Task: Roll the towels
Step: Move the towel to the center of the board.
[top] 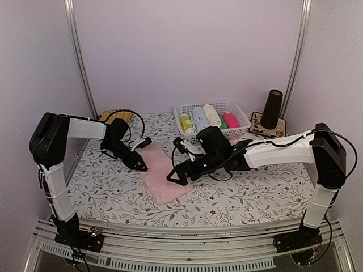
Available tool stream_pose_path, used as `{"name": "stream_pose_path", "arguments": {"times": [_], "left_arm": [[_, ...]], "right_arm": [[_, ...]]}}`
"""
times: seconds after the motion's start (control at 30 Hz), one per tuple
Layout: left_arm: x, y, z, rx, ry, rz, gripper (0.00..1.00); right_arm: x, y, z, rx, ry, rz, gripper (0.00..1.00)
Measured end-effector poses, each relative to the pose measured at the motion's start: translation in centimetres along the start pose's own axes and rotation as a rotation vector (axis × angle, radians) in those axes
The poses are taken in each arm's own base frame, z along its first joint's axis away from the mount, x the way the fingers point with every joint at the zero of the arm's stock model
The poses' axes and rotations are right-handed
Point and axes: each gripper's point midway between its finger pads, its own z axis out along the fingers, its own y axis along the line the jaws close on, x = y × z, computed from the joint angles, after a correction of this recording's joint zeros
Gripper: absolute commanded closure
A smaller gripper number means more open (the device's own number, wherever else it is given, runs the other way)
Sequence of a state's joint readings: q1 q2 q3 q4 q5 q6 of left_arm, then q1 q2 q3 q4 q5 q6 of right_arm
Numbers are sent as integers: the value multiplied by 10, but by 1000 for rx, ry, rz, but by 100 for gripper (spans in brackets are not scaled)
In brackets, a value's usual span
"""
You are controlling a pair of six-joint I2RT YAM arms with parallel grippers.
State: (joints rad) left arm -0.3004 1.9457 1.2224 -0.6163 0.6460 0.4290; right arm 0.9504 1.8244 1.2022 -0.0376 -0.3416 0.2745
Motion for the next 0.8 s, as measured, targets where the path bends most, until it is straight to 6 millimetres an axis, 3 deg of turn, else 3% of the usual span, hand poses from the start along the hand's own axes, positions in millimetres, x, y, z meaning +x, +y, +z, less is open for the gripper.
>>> {"name": "stream_pose_path", "arguments": {"times": [0.2,0.37,0.5,0.7,0.8], "left_arm": [[0,22,13,-32,30,-48,58],[-16,41,13,-96,24,-28,56],[-36,62,15,-154,11,8,53],[-66,92,16,-241,-13,92,33],[-71,96,15,-256,-21,112,12]], "right_arm": [[15,-5,2,20,32,8,1],[13,2,6,-12,35,3,1],[-1,18,27,-88,23,-1,1],[-16,37,75,-213,16,20,1],[-19,39,103,-251,17,39,1]]}}
